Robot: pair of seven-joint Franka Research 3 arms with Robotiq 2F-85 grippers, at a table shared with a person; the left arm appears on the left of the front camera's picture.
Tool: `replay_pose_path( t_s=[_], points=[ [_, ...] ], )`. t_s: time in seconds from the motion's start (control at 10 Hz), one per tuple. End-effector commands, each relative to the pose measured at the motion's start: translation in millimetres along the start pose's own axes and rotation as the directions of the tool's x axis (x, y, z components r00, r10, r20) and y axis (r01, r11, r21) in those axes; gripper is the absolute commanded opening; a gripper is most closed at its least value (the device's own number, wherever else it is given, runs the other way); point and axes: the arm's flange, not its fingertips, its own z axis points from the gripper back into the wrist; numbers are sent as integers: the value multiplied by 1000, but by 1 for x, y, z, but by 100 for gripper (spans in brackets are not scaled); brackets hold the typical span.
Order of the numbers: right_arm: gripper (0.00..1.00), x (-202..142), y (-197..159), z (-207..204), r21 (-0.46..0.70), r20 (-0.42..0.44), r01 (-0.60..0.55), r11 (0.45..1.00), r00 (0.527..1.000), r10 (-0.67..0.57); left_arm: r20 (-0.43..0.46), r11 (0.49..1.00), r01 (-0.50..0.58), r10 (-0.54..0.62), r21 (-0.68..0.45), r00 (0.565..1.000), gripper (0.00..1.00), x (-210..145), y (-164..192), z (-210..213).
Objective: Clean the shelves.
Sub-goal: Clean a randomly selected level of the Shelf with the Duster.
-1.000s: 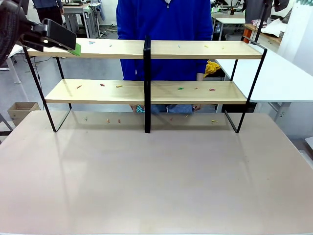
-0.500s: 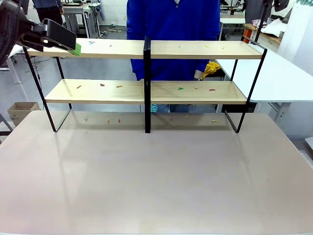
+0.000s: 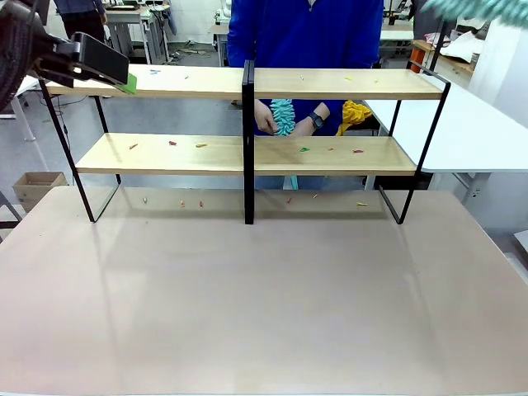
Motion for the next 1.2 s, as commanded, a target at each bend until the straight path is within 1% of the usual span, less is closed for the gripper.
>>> replay_pose_path(
  t_s=[0.0, 0.1, 0.2, 0.3, 0.4, 0.5, 0.6, 0.7, 0.9, 1.0, 1.1],
  points=[
    [12, -25, 30, -45, -149, -292, -140, 979, 952, 92, 6, 1000, -2, 2, 0, 1000, 100, 0, 0, 2],
    [12, -69, 41, -60, -318, -631, -292, 902, 776, 29, 6, 1000, -2, 2, 0, 1000, 100, 0, 0, 2],
    [12, -87, 50, -36, -252, -485, -310, 917, 860, 158, 6, 1000, -2, 2, 0, 1000, 100, 0, 0, 2],
    [12, -28, 39, -56, -160, -278, -55, 986, 960, 9, 6, 1000, -2, 2, 0, 1000, 100, 0, 0, 2],
    [12, -28, 39, -56, -160, -278, -55, 986, 960, 9, 6, 1000, -2, 2, 0, 1000, 100, 0, 0, 2],
    [12, -64, 47, -70, -238, -401, -144, 961, 915, 37, 6, 1000, -2, 2, 0, 1000, 100, 0, 0, 2],
    [12, -51, 50, -90, -272, -469, -190, 943, 882, 42, 6, 1000, -2, 2, 0, 1000, 100, 0, 0, 2],
    [12, -36, 49, -111, -312, -463, -198, 929, 886, 33, 6, 1000, -2, 2, 0, 1000, 100, 0, 0, 2],
    [12, -15, 41, -154, -334, -459, -239, 912, 886, 64, 6, 1000, -2, 2, 0, 1000, 100, 0, 0, 2],
    [12, -2, 34, -179, -390, -433, -235, 890, 900, 48, 6, 1000, -2, 2, 0, 1000, 100, 0, 0, 2],
    [12, 11, 23, -211, -383, -407, -237, 893, 911, 68, 6, 1000, -2, 2, 0, 1000, 100, 0, 0, 2]
  ],
)
